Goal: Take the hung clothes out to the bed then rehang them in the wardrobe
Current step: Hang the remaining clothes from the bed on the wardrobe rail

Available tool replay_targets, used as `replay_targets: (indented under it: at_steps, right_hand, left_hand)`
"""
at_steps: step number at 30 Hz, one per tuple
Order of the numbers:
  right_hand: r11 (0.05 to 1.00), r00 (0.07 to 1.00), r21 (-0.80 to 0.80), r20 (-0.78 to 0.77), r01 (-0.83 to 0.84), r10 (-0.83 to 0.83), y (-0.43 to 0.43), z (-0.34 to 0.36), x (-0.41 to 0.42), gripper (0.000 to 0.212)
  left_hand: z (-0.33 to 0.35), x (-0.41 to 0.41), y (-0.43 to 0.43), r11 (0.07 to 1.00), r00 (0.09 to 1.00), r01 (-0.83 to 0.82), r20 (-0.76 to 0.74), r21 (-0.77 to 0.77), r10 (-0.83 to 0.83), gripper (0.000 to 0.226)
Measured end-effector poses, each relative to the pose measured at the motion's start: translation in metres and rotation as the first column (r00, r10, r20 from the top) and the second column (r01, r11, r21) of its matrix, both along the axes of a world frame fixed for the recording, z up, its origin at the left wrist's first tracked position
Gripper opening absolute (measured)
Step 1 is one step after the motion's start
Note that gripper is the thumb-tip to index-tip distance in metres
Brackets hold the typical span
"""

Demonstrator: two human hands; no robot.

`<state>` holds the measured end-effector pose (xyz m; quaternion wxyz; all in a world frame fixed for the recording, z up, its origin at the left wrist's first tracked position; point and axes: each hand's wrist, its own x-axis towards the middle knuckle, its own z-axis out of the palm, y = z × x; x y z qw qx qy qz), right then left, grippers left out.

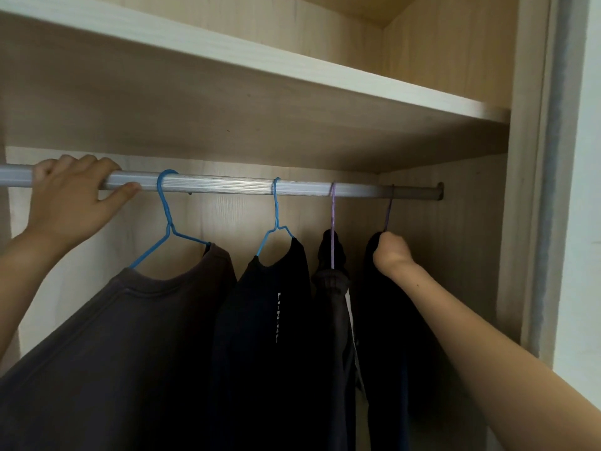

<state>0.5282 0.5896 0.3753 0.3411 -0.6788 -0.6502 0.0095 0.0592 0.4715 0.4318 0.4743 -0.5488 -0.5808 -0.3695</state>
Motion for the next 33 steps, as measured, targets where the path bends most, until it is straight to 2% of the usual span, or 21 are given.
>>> replay_targets:
  at_steps: [8, 20, 33]
  right_hand:
    - [0.998, 0.996, 0.022, -0.076, -0.054, 0.056, -0.012, 0.001, -0.006, 0.027]
    - [0.993, 0.988, 0.022, -0.093, -0.118, 0.12, -0.019, -0.001, -0.009, 0.03]
    - [0.985, 0.973, 0.042, -0.154, -0.167, 0.171, -0.022, -0.008, -0.001, 0.034]
  left_hand:
    - [-0.001, 0.012, -0.008, 0.999, 1.0, 0.017, -0.004, 0.03, -0.017, 0.058]
    - [-0.001, 0.023, -0.016, 0.999, 0.999, -0.041, -0.002, 0.032, 0.041, 0.059]
    - [0.0, 0.033, -0.03, 0.995, 0.995, -0.089, 0.028, -0.05, 0.091, 0.06]
